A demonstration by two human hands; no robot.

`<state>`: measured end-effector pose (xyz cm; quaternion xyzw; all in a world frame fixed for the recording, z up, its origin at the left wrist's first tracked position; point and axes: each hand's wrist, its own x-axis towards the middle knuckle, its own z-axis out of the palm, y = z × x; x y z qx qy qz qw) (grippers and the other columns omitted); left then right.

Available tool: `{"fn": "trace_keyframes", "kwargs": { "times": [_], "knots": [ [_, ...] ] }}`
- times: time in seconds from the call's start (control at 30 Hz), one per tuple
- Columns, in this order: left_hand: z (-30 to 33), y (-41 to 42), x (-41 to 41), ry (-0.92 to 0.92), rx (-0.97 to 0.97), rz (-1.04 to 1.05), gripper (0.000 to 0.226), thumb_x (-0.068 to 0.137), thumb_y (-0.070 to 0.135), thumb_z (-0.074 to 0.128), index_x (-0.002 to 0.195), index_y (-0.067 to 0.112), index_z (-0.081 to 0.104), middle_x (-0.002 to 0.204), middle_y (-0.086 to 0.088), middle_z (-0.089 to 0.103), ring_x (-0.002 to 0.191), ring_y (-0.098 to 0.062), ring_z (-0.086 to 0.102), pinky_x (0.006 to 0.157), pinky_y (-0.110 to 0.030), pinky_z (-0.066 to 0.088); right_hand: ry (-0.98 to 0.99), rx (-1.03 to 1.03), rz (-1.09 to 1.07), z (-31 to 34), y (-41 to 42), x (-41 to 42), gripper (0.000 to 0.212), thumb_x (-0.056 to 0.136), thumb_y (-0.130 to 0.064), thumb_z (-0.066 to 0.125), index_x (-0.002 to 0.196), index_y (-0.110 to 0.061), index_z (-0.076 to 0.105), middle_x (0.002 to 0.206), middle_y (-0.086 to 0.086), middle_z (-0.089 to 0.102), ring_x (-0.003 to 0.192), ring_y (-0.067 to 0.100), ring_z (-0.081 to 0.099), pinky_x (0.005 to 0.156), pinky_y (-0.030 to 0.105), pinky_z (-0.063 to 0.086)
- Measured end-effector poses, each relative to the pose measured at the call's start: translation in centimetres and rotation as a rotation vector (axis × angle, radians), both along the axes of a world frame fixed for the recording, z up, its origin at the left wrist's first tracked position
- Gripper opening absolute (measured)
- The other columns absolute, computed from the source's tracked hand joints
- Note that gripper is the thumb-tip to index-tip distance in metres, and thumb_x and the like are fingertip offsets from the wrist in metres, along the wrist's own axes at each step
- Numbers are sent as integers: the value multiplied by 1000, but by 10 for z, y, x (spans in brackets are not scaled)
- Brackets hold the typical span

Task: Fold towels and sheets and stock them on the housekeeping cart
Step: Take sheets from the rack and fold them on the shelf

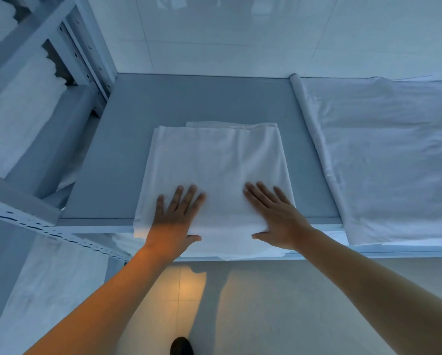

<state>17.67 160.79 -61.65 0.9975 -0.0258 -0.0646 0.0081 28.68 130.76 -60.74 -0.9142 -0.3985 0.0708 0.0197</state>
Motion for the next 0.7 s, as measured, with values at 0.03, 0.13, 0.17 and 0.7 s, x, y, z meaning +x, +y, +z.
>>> {"fn": "trace_keyframes", "kwargs": {
  "times": [0.03,0.13,0.17,0.7],
  "knots": [
    [-1,-1,-3,-30,-2,0,119,78,63,78,165,32,3,173,4,-5,160,-27,0,123,-63,12,-8,1,14,-2,-1,-2,129,77,-60,77,163,-27,-13,171,-12,-17,159,17,-10,128,47,4],
    [-3,-5,-12,-134,18,-4,113,68,56,88,161,27,31,169,0,23,155,-30,27,117,-65,29,-57,-8,34,-7,-4,-12,121,83,-59,74,164,-21,-8,172,-6,-12,159,21,-6,128,50,11],
    [-3,-7,-14,-149,36,-3,112,65,54,91,159,26,37,167,-1,30,152,-31,33,114,-65,34,-80,-4,33,-8,-5,-16,120,83,-57,75,165,-19,-4,173,-3,-8,159,23,-3,128,51,14],
    [6,-10,-14,17,161,-48,95,101,53,54,158,32,-19,166,2,-22,159,-27,-4,124,-59,14,-170,20,23,-3,-5,-27,115,76,-51,84,163,-12,20,171,3,15,156,28,20,121,53,32]
  ]
}}
